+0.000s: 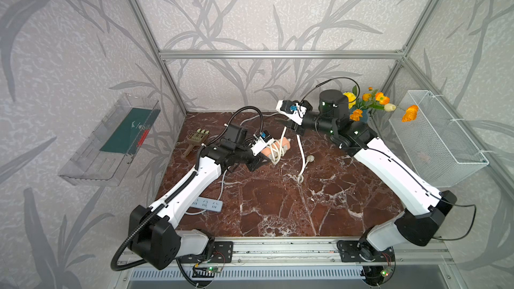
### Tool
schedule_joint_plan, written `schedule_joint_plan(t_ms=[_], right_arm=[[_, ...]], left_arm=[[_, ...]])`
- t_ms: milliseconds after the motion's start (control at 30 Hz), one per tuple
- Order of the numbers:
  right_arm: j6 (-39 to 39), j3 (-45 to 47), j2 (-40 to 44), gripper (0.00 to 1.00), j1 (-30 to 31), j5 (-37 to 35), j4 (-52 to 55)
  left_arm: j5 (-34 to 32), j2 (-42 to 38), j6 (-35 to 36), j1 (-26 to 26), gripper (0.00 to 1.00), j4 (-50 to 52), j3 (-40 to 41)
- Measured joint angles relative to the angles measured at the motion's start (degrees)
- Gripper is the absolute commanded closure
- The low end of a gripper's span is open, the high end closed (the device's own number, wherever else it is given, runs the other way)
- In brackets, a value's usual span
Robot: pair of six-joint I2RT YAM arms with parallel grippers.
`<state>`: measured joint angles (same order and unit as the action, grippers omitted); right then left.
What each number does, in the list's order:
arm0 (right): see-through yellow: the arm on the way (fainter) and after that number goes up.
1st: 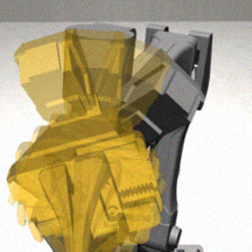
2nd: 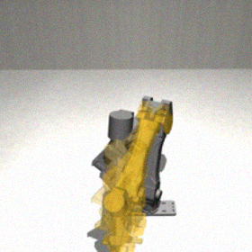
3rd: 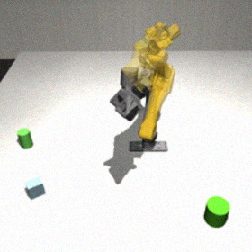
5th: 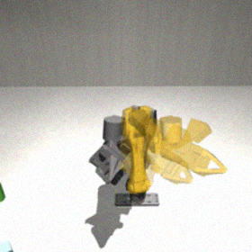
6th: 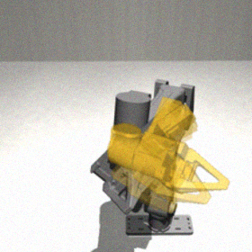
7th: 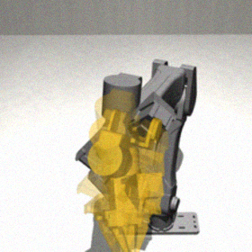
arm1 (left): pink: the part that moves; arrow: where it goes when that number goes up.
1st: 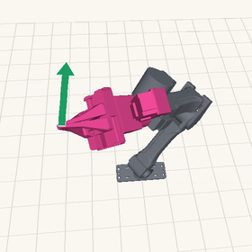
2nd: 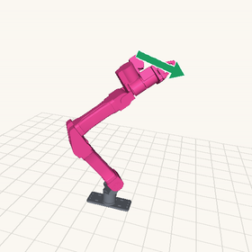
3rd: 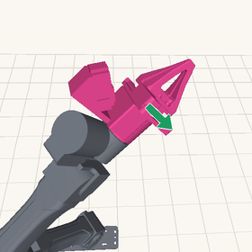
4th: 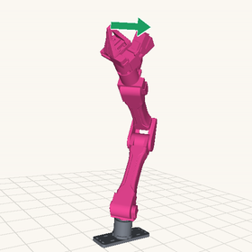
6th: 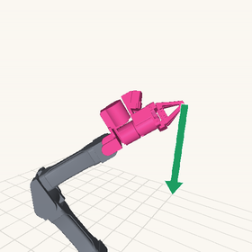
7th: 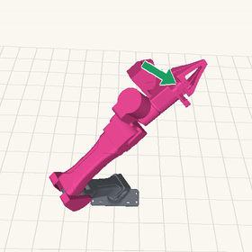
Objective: Wrap the cord around the power strip
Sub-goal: Wrap the power cord around the power strip.
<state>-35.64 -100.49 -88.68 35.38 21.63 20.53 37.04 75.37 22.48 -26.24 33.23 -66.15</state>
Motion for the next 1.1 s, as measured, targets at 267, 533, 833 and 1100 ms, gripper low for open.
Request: schedule_joint_plan(t_ms=[267, 533, 833, 1100], right_arm=[[13.38, -1.81, -11.21, 1.00, -10.47, 16.79, -3.56], [23.06, 2.16, -18.60, 0.92, -11.02, 20.09, -15.41], [40.59, 13.44, -18.86, 0.62, -11.21, 20.37, -39.95], [51.69, 21.64, -17.38, 0.50, -11.34, 18.32, -50.80]], left_arm=[[16.96, -1.07, -2.69, -0.28, 1.00, 0.33, -1.62], [19.10, -2.97, -15.17, 6.38, 1.00, -8.33, 0.59], [19.63, -2.97, -28.04, 9.01, 1.00, -23.37, 2.64], [17.18, -2.86, -28.57, 9.27, 1.00, -24.06, 2.64]])
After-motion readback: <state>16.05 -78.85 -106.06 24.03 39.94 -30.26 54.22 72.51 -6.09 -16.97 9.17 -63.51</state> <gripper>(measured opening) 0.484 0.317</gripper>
